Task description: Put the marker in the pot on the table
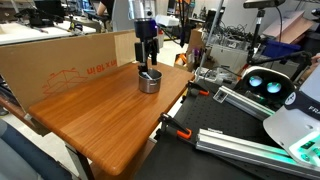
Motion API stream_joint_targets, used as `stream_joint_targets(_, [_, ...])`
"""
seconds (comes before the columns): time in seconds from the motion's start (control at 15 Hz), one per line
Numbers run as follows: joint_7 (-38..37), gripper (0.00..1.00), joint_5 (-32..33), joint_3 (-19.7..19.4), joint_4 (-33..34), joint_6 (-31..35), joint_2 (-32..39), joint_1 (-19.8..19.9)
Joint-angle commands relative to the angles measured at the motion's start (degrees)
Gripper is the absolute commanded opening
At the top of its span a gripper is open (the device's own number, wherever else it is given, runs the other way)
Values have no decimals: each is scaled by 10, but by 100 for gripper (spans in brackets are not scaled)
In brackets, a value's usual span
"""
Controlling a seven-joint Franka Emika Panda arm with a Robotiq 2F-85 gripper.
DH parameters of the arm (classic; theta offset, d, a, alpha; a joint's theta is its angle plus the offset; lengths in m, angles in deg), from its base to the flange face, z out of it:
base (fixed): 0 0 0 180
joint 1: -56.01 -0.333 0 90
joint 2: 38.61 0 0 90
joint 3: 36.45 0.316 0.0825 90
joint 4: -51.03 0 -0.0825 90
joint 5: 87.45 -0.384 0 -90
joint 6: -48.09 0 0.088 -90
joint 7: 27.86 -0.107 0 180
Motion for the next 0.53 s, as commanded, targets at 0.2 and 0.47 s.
stream_joint_targets(0.2, [-3, 74, -2, 5, 21, -6, 27, 3])
stream_joint_targets(0.47, [-8, 42, 4, 3, 34, -18, 33, 1])
